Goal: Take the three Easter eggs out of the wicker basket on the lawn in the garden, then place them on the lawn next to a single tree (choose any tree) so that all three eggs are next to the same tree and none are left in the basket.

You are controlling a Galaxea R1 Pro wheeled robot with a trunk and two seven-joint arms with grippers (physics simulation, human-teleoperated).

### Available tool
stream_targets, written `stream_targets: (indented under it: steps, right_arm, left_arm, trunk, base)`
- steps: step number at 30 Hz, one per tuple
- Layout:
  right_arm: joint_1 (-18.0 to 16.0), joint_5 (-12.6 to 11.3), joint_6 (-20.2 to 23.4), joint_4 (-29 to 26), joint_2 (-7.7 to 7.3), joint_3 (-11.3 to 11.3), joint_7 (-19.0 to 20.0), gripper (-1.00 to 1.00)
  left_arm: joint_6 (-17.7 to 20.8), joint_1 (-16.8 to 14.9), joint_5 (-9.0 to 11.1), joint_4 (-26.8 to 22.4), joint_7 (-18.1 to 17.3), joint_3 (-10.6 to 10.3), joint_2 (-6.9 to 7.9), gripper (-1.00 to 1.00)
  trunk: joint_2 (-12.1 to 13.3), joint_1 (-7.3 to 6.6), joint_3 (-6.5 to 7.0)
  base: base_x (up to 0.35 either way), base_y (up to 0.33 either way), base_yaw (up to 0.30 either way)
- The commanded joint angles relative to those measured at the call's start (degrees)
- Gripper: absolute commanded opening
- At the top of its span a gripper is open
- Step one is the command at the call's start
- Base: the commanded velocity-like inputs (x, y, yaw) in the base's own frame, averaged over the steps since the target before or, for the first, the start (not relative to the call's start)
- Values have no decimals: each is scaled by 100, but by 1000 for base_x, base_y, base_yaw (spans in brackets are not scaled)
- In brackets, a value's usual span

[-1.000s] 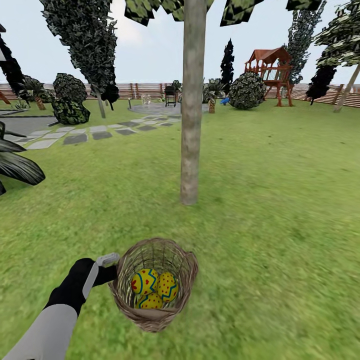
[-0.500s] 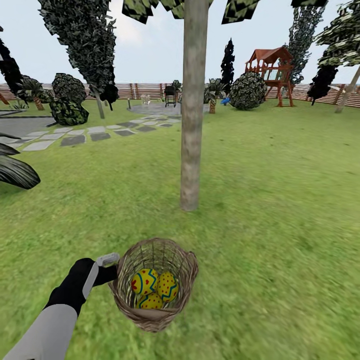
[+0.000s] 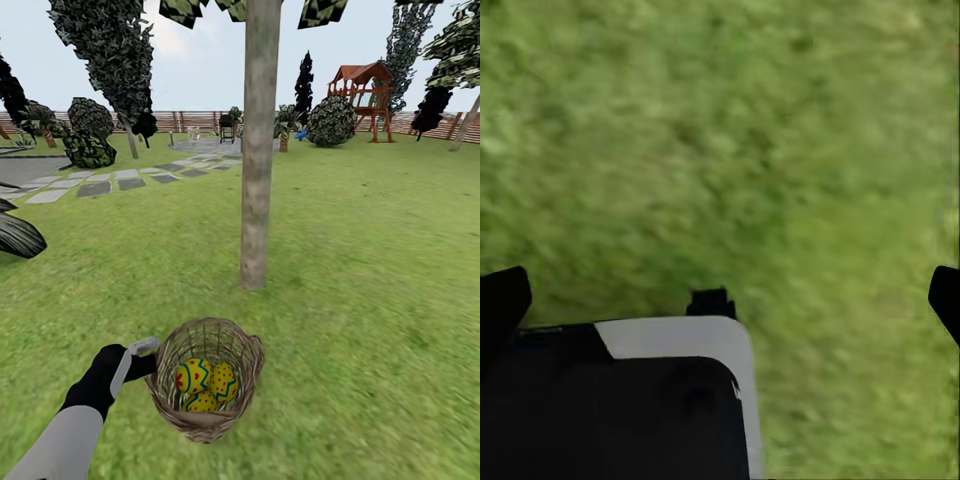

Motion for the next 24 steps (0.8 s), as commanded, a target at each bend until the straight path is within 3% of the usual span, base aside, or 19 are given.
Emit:
stream_targets:
  steps: [1, 2, 5, 7, 9, 11, 13, 14, 15, 17, 24]
  right_arm:
    - [-8, -27, 681, -826, -85, -58, 43, 100]
    - [-11, -27, 1001, -1390, -114, -60, 40, 100]
    - [-21, -29, 1130, -2532, -108, -59, 37, 100]
    - [-21, -31, 1131, -3007, -101, -59, 22, 100]
    - [-79, -33, 1132, -3114, -94, -51, -130, 100]
    - [-447, -58, 1142, -2769, -94, -50, -476, 100]
    - [-1031, -49, 1100, -1744, -96, -50, -747, 100]
    - [-1297, -37, 879, -1149, -105, -50, -786, 100]
    - [-1384, -40, 600, -894, -101, -46, -801, 100]
    - [-1437, -48, 311, -723, -103, -46, -812, 100]
    - [-1445, -49, -30, -687, -110, -58, -814, 100]
  left_arm:
    - [29, -6, 71, -7, -2, 13, -2, -100]
    - [29, -6, 71, -7, -2, 13, -2, -100]
    - [29, -6, 64, -7, -2, 12, -2, -100]
    - [28, -6, 62, -7, 4, 13, -2, -100]
    - [29, -6, 62, -3, 6, 11, -9, -100]
    - [29, -6, 56, 1, 20, 7, -64, -100]
    - [29, -6, 47, -5, 23, 8, -76, -100]
    - [29, -6, 45, -7, 24, 10, -73, -100]
    - [29, -6, 43, -7, 24, 8, -72, -100]
    - [29, -6, 39, -7, 24, 6, -79, -100]
    - [20, -6, 42, 9, 32, 9, -83, -100]
  trunk:
    - [-12, 6, -11]
    - [-12, 6, -11]
    - [-12, 6, -11]
    - [-12, 6, -11]
    - [-12, 6, -11]
    - [-12, 6, -11]
    - [-12, 6, -11]
    - [-12, 6, -11]
    - [-12, 6, -11]
    - [-12, 6, -11]
    - [-12, 6, -11]
  base:
    - [337, 0, 0]
    - [337, 0, 0]
    - [337, 0, 0]
    - [337, 0, 0]
    - [337, 0, 0]
    - [337, 0, 0]
    - [337, 0, 0]
    - [337, 0, 0]
    - [337, 0, 0]
    - [337, 0, 0]
    - [337, 0, 0]
